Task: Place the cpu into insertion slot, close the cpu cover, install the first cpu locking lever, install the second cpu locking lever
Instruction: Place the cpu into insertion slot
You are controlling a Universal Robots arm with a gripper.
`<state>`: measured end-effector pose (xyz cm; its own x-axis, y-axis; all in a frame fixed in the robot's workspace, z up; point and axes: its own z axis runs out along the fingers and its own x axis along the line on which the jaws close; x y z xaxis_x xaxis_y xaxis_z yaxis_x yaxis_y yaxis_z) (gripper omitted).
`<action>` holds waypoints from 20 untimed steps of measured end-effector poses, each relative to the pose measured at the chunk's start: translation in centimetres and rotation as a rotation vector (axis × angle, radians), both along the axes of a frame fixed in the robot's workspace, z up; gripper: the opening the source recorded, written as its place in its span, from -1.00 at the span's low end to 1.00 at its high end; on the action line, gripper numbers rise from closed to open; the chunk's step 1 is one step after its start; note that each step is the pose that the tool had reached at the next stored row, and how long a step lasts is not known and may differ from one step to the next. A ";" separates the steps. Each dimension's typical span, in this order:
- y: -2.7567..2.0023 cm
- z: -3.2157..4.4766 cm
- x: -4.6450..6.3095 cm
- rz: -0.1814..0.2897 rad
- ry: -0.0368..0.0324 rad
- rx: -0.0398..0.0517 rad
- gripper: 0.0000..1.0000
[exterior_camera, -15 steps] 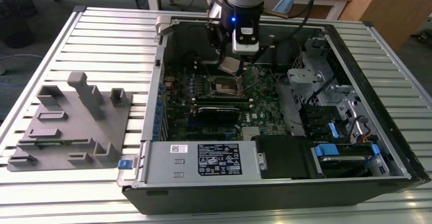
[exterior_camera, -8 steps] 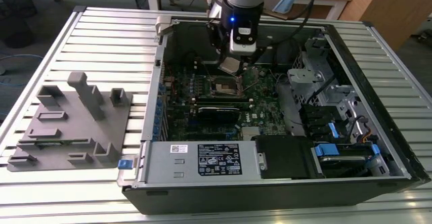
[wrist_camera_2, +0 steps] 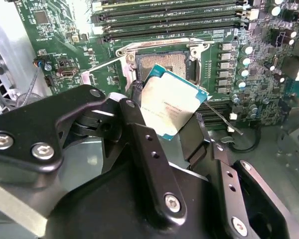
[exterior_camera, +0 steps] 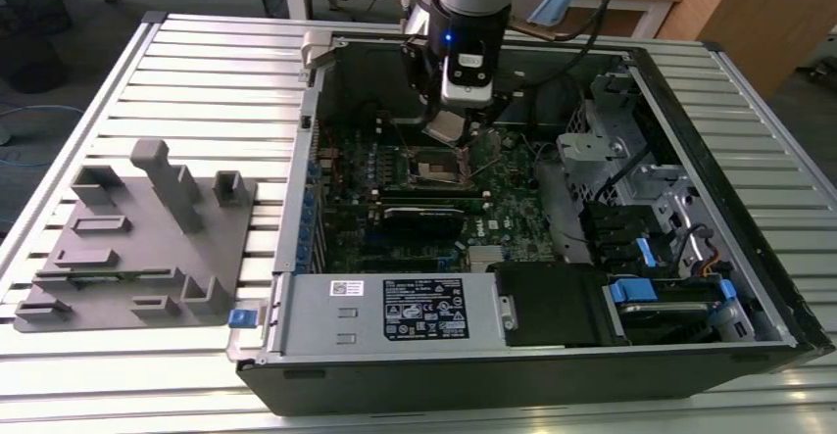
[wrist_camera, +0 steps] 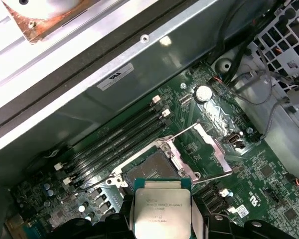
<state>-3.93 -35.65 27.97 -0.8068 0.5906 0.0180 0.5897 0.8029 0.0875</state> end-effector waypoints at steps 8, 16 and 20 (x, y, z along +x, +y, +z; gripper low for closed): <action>0.00 -0.11 0.0 -0.052 0.0000 0.0000 0.08; 0.00 -0.21 0.0 -0.097 0.0000 0.0000 0.08; 0.00 -0.25 0.0 -0.115 0.0000 0.0000 0.08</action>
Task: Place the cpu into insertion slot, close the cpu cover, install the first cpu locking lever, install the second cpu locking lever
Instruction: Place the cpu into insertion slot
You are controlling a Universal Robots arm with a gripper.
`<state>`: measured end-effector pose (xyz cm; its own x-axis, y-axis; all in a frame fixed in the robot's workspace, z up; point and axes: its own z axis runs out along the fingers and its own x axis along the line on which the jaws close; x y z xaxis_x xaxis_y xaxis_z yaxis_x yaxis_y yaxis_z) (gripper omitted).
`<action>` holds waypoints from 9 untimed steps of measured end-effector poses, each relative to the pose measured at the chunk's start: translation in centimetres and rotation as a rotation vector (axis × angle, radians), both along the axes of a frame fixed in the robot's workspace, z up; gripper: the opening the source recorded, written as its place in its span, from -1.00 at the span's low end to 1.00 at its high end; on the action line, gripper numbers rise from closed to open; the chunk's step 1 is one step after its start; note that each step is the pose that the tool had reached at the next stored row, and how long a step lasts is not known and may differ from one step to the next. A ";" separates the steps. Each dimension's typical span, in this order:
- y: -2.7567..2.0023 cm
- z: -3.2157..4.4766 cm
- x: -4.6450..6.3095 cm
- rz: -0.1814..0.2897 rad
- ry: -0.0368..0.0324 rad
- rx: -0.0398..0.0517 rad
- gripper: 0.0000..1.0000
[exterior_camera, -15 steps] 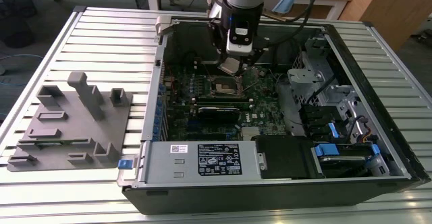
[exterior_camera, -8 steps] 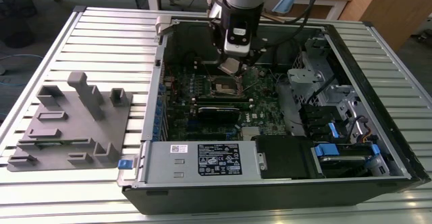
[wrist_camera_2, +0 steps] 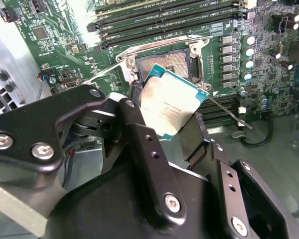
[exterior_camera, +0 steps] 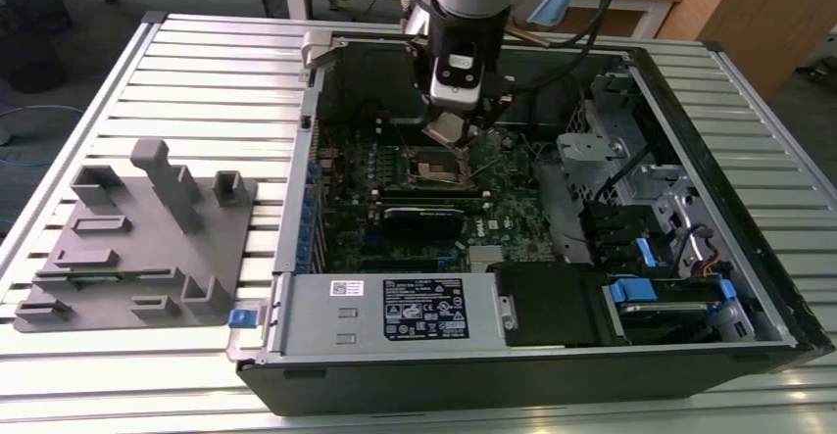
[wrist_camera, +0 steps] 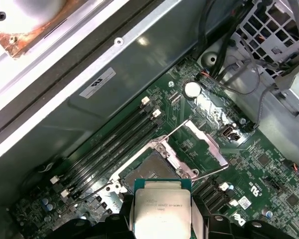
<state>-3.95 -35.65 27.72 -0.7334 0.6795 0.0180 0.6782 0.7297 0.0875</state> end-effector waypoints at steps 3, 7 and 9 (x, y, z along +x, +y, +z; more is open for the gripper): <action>0.00 -0.02 0.0 -0.012 0.0001 -0.0001 0.08; 0.00 -0.06 0.0 -0.028 0.0001 0.0000 0.08; 0.00 -0.07 0.0 -0.035 0.0001 0.0000 0.08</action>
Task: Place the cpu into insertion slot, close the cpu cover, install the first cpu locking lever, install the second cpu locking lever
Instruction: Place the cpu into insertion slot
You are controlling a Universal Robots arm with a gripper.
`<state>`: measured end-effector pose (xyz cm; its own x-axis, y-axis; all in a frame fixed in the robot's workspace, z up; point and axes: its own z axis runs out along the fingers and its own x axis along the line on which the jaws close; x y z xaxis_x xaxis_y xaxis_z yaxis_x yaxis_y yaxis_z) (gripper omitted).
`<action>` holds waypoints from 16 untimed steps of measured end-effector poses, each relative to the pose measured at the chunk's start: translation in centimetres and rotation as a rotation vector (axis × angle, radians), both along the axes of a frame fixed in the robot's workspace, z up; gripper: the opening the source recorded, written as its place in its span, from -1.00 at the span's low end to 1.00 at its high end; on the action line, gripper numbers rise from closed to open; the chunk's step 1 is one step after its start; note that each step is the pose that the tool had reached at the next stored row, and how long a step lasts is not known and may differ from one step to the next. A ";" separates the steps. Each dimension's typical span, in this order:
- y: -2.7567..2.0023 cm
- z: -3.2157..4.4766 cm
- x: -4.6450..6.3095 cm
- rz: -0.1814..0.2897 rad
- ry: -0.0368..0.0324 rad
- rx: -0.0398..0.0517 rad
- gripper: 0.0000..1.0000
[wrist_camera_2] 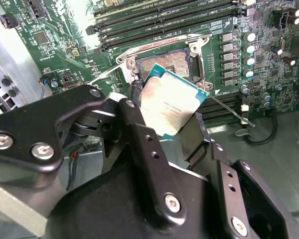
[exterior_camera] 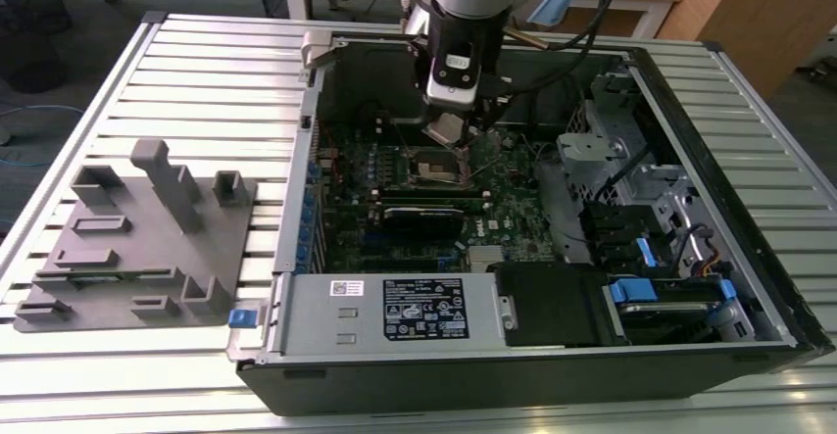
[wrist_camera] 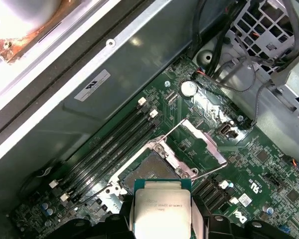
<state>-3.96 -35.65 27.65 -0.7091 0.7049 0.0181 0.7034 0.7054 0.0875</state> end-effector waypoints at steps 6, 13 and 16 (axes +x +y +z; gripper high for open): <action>0.00 -0.04 0.0 -0.021 0.0000 0.0000 0.08; 0.00 -0.09 0.0 -0.044 -0.0001 0.0000 0.08; 0.00 -0.11 0.0 -0.054 0.0000 0.0000 0.08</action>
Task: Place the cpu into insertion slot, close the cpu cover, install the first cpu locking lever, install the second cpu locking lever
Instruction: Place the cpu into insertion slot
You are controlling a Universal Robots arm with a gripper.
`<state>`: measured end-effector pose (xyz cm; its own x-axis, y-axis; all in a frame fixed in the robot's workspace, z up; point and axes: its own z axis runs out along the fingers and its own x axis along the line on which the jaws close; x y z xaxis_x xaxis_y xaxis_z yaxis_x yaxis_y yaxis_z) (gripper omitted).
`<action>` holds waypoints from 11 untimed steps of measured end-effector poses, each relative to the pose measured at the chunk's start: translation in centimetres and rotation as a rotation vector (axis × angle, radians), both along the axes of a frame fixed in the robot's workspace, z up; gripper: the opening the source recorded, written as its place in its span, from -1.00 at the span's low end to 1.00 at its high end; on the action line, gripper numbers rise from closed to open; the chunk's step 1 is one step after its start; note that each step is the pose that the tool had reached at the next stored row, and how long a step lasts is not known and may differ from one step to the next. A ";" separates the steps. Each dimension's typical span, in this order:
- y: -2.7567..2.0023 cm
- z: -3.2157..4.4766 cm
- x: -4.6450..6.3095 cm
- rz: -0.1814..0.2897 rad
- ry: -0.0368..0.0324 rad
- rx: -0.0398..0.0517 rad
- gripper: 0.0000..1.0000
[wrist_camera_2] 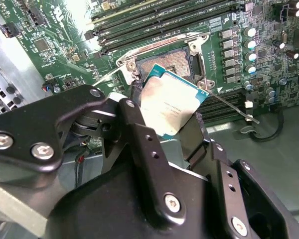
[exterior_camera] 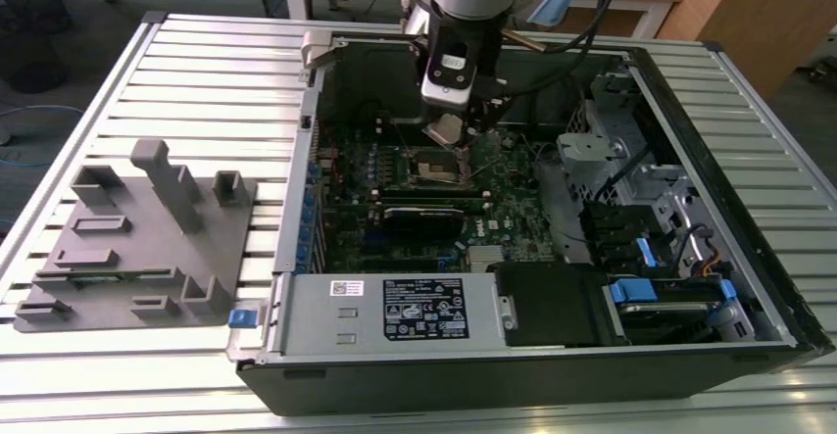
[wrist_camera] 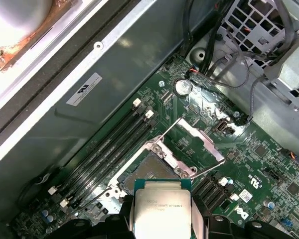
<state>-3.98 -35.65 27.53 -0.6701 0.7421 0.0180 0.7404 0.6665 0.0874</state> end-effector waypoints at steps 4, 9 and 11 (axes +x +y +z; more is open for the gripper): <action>0.00 -0.08 0.0 -0.022 -0.0001 0.0002 0.08; 0.00 -0.20 0.0 -0.082 0.0001 0.0000 0.08; 0.00 -0.24 0.0 -0.102 0.0000 0.0000 0.08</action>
<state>-3.98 -35.65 27.30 -0.5909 0.8066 0.0180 0.8045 0.5875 0.0874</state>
